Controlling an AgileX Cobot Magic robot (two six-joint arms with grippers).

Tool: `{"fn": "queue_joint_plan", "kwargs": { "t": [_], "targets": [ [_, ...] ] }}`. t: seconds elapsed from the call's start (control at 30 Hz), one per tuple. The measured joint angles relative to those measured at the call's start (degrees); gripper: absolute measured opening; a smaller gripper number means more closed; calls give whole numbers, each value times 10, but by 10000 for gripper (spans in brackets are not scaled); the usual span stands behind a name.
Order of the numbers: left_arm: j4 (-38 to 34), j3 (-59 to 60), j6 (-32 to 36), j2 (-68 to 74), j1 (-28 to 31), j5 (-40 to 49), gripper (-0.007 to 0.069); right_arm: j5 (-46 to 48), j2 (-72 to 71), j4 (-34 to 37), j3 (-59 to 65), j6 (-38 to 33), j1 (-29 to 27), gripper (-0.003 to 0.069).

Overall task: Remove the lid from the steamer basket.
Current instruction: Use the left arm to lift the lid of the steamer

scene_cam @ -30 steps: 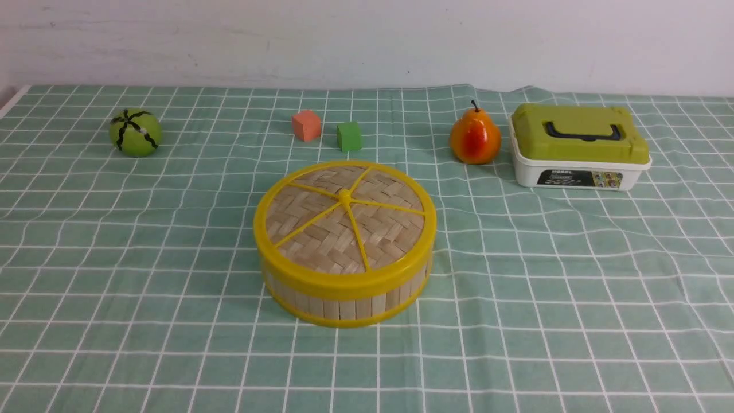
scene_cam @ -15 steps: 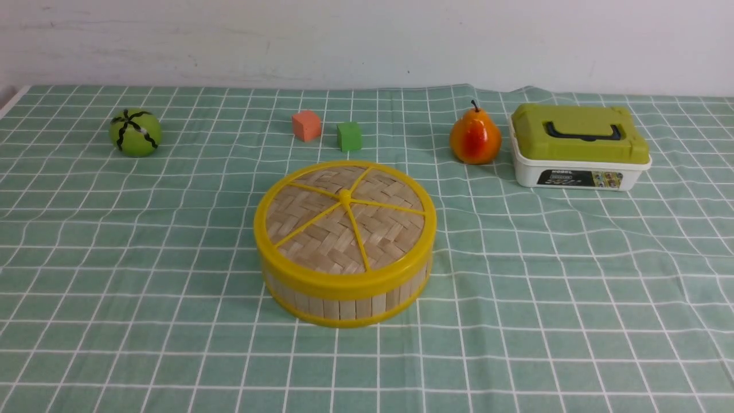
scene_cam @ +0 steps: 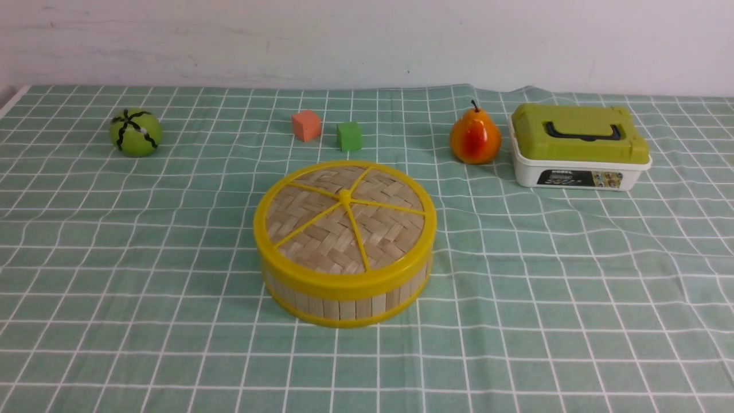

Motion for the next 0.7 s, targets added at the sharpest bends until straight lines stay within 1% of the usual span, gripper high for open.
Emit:
{"fn": "queue_joint_plan", "kwargs": {
  "t": [0.37,0.43,0.5,0.57,0.63,0.7],
  "targets": [
    [0,0,0,0,0,0,238,0,0,0,0,0,0,241],
    [-8,0,-12,0,0,-1,238,0,0,0,0,0,0,241],
    [-46,0,-47,0,0,-6,238,0,0,0,0,0,0,241],
    [-132,0,-117,0,0,-17,238,0,0,0,0,0,0,241],
    [-233,0,-193,0,0,-23,238,0,0,0,0,0,0,241],
    [-301,0,-241,0,0,-24,238,0,0,0,0,0,0,241]
  ]
}}
